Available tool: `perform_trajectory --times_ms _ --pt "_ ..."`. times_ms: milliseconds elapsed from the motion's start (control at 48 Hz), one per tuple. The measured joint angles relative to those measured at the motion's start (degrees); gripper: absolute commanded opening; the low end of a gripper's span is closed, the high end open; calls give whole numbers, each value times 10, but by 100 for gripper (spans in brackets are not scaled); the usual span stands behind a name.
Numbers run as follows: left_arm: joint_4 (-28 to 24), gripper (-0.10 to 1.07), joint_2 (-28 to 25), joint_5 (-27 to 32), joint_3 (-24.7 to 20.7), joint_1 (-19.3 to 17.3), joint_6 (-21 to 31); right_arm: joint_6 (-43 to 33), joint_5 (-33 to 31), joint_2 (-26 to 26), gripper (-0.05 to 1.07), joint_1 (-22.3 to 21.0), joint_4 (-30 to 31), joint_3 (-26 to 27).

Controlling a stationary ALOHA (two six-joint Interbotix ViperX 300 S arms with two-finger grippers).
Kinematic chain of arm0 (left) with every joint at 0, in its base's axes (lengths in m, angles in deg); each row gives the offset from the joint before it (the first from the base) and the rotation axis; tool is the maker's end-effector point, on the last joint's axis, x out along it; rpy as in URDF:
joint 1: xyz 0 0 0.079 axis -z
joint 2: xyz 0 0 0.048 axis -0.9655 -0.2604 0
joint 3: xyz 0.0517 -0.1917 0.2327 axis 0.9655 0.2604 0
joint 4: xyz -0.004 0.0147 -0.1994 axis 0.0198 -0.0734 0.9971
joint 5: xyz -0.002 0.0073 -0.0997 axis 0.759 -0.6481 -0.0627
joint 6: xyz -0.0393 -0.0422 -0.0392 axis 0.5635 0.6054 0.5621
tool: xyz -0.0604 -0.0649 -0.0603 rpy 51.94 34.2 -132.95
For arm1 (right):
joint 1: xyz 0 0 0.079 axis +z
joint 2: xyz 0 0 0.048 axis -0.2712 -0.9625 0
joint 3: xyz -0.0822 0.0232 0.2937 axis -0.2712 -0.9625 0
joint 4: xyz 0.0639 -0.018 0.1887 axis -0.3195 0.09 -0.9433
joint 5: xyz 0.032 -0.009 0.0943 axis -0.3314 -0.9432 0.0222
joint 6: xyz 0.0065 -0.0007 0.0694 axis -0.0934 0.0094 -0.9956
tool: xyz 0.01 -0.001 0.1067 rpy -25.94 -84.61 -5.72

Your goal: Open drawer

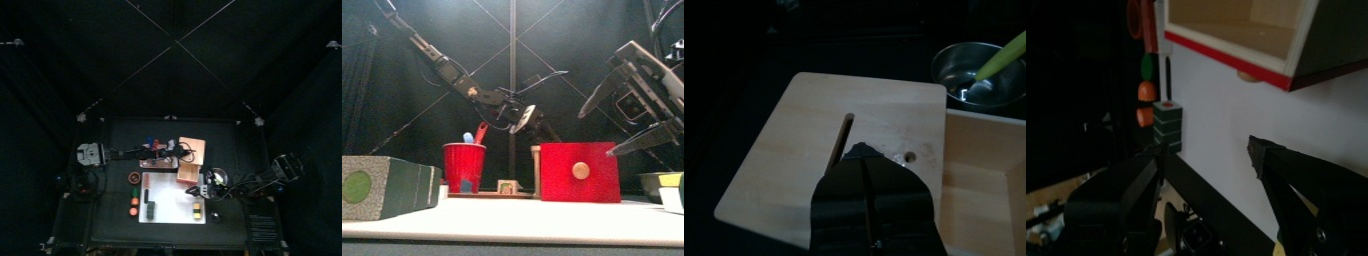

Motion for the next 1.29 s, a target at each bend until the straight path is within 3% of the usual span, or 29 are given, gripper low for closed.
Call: perform_trajectory --times_ms 292,625,750,1021,1167,1292 --pt "1 -1 55 2 14 10 1 4 -13 99 94 -25 153 -57" --pt "4 -1 120 2 61 47 4 0 -77 196 94 -164 530 -65" --pt "8 -1 159 -4 100 70 4 0 -115 221 94 -222 633 -56" --pt "54 -1 259 -46 219 105 5 0 -207 241 94 -299 786 -20" --pt "75 -1 307 -62 270 111 6 0 -270 241 94 -308 854 11" --pt "77 -1 337 -66 307 117 3 0 -288 240 94 -309 870 23"
